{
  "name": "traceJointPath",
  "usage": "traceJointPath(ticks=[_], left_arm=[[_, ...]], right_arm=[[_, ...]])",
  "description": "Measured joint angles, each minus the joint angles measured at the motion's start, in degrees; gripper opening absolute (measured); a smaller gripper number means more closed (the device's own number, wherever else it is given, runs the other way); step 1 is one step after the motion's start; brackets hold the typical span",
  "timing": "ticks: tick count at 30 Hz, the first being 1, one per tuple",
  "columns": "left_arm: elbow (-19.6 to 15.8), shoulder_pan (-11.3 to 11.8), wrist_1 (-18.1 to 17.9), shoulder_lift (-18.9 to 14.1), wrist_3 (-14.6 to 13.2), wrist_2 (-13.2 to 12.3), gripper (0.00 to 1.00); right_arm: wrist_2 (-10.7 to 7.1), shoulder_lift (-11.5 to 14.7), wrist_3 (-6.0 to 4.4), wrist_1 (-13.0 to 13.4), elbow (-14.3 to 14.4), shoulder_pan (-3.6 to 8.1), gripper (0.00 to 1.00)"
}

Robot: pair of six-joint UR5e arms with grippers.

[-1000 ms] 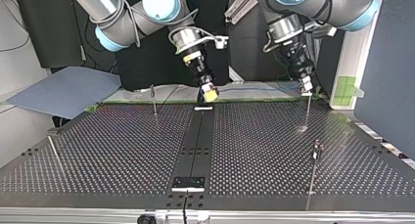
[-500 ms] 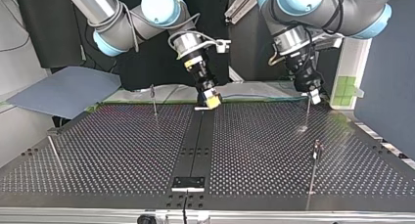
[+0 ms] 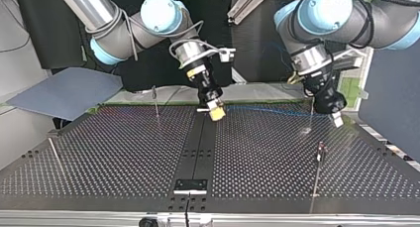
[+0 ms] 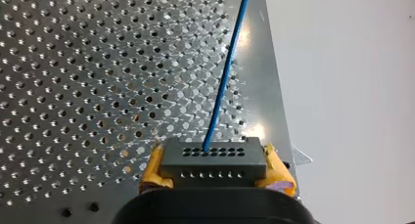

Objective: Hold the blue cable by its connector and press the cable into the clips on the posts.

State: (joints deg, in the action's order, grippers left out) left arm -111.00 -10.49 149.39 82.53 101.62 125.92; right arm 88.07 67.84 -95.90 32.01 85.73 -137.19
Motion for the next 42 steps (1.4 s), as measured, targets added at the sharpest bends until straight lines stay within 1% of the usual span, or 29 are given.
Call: traceJointPath(ticks=[5, 13, 16, 20, 25, 31, 38, 42], left_arm=[[0.7, 2.8, 0.8, 0.1, 0.7, -2.8, 0.0], [1.2, 7.1, -0.1, 1.3, 1.6, -7.2, 0.0], [1.8, 8.1, -0.4, 2.1, 1.9, -8.8, 0.0], [3.0, 8.7, -0.5, 3.1, 2.1, -10.4, 0.0], [4.3, 9.1, -0.4, 4.7, 2.2, -11.3, 0.0], [5.1, 10.0, -0.7, 5.1, 2.6, -11.5, 0.0], [5.6, 10.5, -0.8, 5.1, 2.9, -11.6, 0.0], [6.3, 11.4, -1.2, 5.5, 2.9, -11.8, 0.0]], right_arm=[[-0.05, -0.2, 0.0, 0.0, -0.8, 0.02, 0.0], [-0.04, -0.9, 0.0, -0.1, -2.5, -0.01, 0.0], [-0.04, -1.0, -0.02, -0.2, -3.1, 0.01, 0.0], [-0.07, -1.5, -0.04, -0.6, -4.3, -0.04, 0.0], [-0.06, -2.9, 0.0, -1.8, -6.4, -0.44, 0.0], [-0.06, -4.1, 0.0, -2.1, -7.9, -0.72, 0.0], [-0.06, -4.8, 0.0, -2.2, -9.1, -0.67, 0.0], [-0.08, -4.9, 0.02, -2.2, -9.4, -0.45, 0.0]])
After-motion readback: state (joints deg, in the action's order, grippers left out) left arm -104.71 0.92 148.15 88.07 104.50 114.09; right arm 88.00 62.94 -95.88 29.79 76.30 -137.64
